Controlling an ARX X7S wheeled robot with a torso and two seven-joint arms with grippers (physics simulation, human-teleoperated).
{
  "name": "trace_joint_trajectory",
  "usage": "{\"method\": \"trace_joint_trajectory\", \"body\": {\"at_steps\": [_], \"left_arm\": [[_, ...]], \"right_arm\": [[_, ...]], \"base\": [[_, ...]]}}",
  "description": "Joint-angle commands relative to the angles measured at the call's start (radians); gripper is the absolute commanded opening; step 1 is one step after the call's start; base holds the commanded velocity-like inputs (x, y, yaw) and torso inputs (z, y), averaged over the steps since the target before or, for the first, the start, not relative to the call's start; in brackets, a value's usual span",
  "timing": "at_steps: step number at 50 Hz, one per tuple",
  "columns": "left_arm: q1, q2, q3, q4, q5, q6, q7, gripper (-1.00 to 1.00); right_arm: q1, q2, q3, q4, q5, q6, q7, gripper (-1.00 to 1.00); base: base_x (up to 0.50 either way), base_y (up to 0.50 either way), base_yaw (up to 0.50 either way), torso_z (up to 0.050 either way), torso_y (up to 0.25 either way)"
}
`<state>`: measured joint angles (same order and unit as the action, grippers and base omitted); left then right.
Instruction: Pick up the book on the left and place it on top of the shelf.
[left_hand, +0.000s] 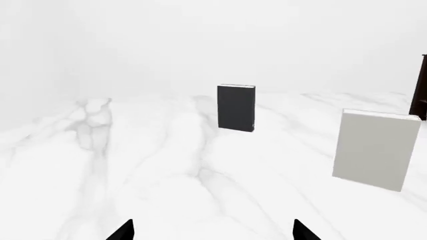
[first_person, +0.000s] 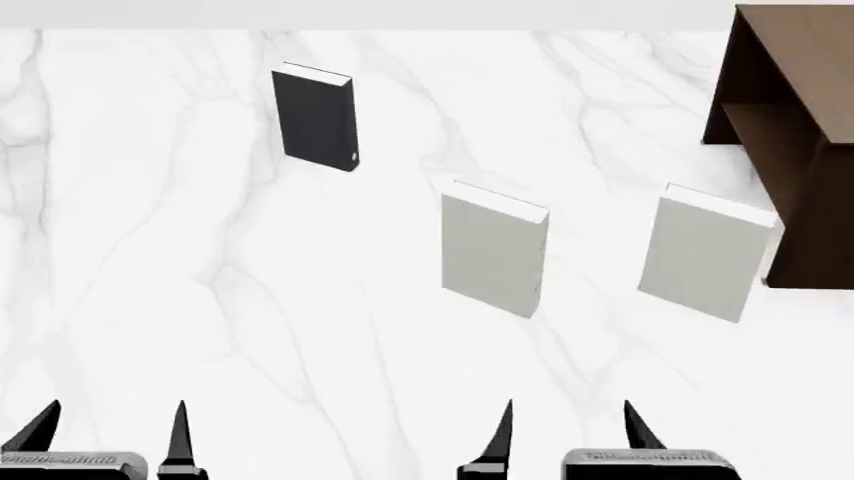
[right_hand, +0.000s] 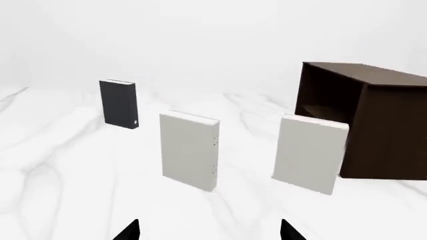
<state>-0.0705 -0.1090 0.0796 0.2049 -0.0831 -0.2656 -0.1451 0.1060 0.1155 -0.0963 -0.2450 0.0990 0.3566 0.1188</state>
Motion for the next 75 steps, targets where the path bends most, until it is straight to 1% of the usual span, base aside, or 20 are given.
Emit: {"method": "trace_joint_trajectory", "body": {"at_steps": [1, 2, 3, 6, 7, 10, 11, 14, 15, 20, 25, 35, 41, 75], "left_arm": [[-0.285, -0.083, -0.023, 0.437, -0.051, -0.574, -0.015, 1.0], [-0.327, -0.089, -0.024, 0.46, -0.057, -0.632, -0.014, 1.0], [-0.423, -0.103, -0.025, 0.501, -0.078, -0.766, -0.002, 1.0], [-0.534, -0.13, 0.008, 0.521, -0.068, -0.889, -0.009, 1.0], [-0.603, -0.122, -0.013, 0.522, -0.101, -0.988, 0.016, 1.0], [-0.675, -0.124, -0.02, 0.519, -0.112, -1.046, 0.024, 1.0], [-0.71, -0.135, -0.005, 0.499, -0.103, -1.045, 0.02, 1.0], [-0.74, -0.142, 0.007, 0.456, -0.087, -1.018, 0.008, 1.0], [-0.754, -0.14, 0.0, 0.428, -0.089, -1.009, 0.012, 1.0], [-0.751, -0.139, -0.008, 0.362, -0.081, -0.964, 0.008, 1.0], [-0.762, -0.144, -0.009, 0.329, -0.08, -0.959, 0.008, 1.0], [-0.766, -0.146, -0.015, 0.311, -0.081, -0.947, 0.004, 1.0], [-0.773, -0.148, -0.019, 0.314, -0.085, -0.955, 0.003, 1.0], [-0.775, -0.153, -0.018, 0.298, -0.092, -0.943, -0.009, 1.0]], "right_arm": [[0.32, 0.057, 0.009, -0.355, 0.091, 0.659, 0.002, 1.0], [0.363, 0.052, 0.024, -0.36, 0.115, 0.728, -0.007, 1.0], [0.47, 0.04, 0.064, -0.371, 0.171, 0.878, -0.036, 1.0], [0.6, 0.04, 0.07, -0.384, 0.181, 1.016, -0.024, 1.0], [0.686, 0.042, 0.074, -0.38, 0.191, 1.086, -0.027, 1.0], [0.785, 0.044, 0.085, -0.366, 0.198, 1.146, -0.026, 1.0], [0.832, 0.056, 0.068, -0.353, 0.188, 1.153, -0.015, 1.0], [0.876, 0.059, 0.063, -0.322, 0.19, 1.178, -0.011, 1.0], [0.89, 0.054, 0.081, -0.31, 0.199, 1.186, -0.02, 1.0], [0.87, 0.062, 0.071, -0.291, 0.203, 1.154, -0.023, 1.0], [0.887, 0.062, 0.066, -0.296, 0.211, 1.17, -0.019, 1.0], [0.888, 0.075, 0.045, -0.252, 0.209, 1.139, -0.01, 1.0], [0.891, 0.074, 0.029, -0.253, 0.215, 1.148, -0.005, 1.0], [0.886, 0.084, 0.015, -0.232, 0.242, 1.13, 0.011, 1.0]], "base": [[0.0, 0.0, 0.0, 0.0, 0.0], [0.0, 0.0, 0.0, 0.0, 0.0], [0.0, 0.0, 0.0, 0.0, 0.0], [0.0, 0.0, 0.0, 0.0, 0.0], [0.0, 0.0, 0.0, 0.0, 0.0], [0.0, 0.0, 0.0, 0.0, 0.0], [0.0, 0.0, 0.0, 0.0, 0.0], [0.0, 0.0, 0.0, 0.0, 0.0], [0.0, 0.0, 0.0, 0.0, 0.0], [0.38, 0.0, 0.0, 0.0, 0.0], [0.5, 0.0, 0.0, 0.0, 0.0], [0.5, 0.0, 0.0, 0.0, 0.0], [0.5, 0.0, 0.0, 0.0, 0.003], [0.5, 0.0, 0.0, 0.0, 0.001]]}}
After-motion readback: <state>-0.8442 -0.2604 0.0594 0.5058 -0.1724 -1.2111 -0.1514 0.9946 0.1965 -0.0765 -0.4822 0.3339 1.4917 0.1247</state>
